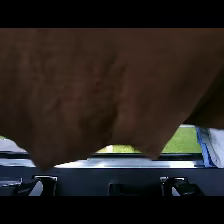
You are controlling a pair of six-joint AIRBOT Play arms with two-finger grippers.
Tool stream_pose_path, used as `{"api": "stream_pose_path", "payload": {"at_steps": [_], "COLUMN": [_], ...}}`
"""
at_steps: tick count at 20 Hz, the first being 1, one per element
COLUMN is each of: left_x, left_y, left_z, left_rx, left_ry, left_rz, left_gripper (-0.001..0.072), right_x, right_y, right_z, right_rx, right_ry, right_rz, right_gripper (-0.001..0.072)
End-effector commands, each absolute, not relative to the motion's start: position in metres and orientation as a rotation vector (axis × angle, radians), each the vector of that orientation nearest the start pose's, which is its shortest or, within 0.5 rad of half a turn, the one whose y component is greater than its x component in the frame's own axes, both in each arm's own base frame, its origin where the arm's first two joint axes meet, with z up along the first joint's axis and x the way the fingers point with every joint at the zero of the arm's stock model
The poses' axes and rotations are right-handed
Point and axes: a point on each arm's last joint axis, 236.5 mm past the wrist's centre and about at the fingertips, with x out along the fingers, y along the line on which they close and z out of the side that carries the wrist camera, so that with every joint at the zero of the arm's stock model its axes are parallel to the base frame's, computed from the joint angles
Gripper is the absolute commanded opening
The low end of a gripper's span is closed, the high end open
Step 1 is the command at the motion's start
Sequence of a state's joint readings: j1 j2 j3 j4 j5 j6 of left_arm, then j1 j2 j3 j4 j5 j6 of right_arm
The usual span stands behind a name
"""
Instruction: Fold the clothes and pants, and hang the long-sleeved shirts on hangers.
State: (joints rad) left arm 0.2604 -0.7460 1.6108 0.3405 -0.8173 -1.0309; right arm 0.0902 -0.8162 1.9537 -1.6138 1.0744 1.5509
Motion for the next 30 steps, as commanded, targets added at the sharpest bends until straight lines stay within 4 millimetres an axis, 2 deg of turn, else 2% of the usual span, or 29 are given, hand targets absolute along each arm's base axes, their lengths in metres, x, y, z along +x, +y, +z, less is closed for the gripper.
{"api": "stream_pose_path", "payload": {"at_steps": [1,4,6,8,10,11,13,16,18,19,20,21,22,23,24,25,26,27,28,29,30], "left_x": [0.332,0.413,0.450,0.479,0.496,0.500,0.501,0.494,0.487,0.484,0.484,0.482,0.477,0.465,0.448,0.420,0.387,0.353,0.328,0.307,0.293], "left_y": [-0.077,-0.049,-0.039,-0.031,-0.028,-0.029,-0.033,-0.046,-0.062,-0.070,-0.072,-0.070,-0.062,-0.046,-0.024,0.001,0.019,0.028,0.025,0.013,-0.001], "left_z": [0.463,0.333,0.250,0.184,0.130,0.106,0.068,0.029,0.011,0.005,0.004,0.009,0.016,0.018,0.009,-0.006,-0.023,-0.040,-0.053,-0.066,-0.079], "left_rx": [-0.273,-0.352,-0.395,-0.468,-0.521,-0.547,-0.629,-0.699,-0.712,-0.733,-0.753,-0.755,-0.737,-0.701,-0.692,-0.682,-0.658,-0.647,-0.676,-0.725,-0.746], "left_ry": [-0.053,0.232,0.396,0.531,0.638,0.693,0.793,0.916,0.984,1.014,1.025,1.025,1.041,1.090,1.180,1.309,1.448,1.579,1.654,1.701,1.714], "left_rz": [-0.497,-0.418,-0.401,-0.382,-0.369,-0.372,-0.368,-0.393,-0.431,-0.439,-0.432,-0.437,-0.454,-0.449,-0.383,-0.292,-0.227,-0.186,-0.186,-0.204,-0.246], "left_gripper": [0.0022,0.0022,0.0022,0.0022,0.0022,0.0022,0.0023,0.0023,0.0024,0.0042,0.0156,0.0423,0.0571,0.0571,0.0570,0.0570,0.0570,0.0569,0.0568,0.0566,0.0529], "right_x": [0.325,0.412,0.468,0.512,0.533,0.536,0.533,0.517,0.507,0.506,0.505,0.501,0.493,0.476,0.448,0.423,0.395,0.374,0.355,0.337,0.319], "right_y": [0.020,0.031,0.054,0.080,0.104,0.115,0.131,0.134,0.134,0.130,0.125,0.113,0.089,0.056,0.013,-0.022,-0.044,-0.053,-0.057,-0.056,-0.052], "right_z": [0.416,0.304,0.234,0.175,0.120,0.097,0.053,0.002,-0.018,-0.020,-0.016,-0.007,0.003,0.010,0.014,0.014,0.011,0.006,-0.004,-0.014,-0.026], "right_rx": [-0.127,-0.178,-0.129,0.057,0.312,0.414,0.497,0.496,0.493,0.498,0.501,0.486,0.440,0.397,0.385,0.403,0.432,0.460,0.486,0.503,0.507], "right_ry": [0.371,0.654,0.755,0.827,0.935,0.998,1.124,1.290,1.364,1.370,1.373,1.385,1.408,1.461,1.554,1.628,1.700,1.734,1.738,1.739,1.741], "right_rz": [0.070,0.110,0.175,0.201,0.180,0.174,0.186,0.173,0.160,0.139,0.131,0.134,0.135,0.106,0.028,-0.064,-0.113,-0.128,-0.144,-0.157,-0.158], "right_gripper": [0.0047,0.0047,0.0047,0.0046,0.0046,0.0046,0.0047,0.0047,0.0048,0.0066,0.0207,0.0423,0.0576,0.0585,0.0588,0.0572,0.0568,0.0568,0.0568,0.0569,0.0570]}}
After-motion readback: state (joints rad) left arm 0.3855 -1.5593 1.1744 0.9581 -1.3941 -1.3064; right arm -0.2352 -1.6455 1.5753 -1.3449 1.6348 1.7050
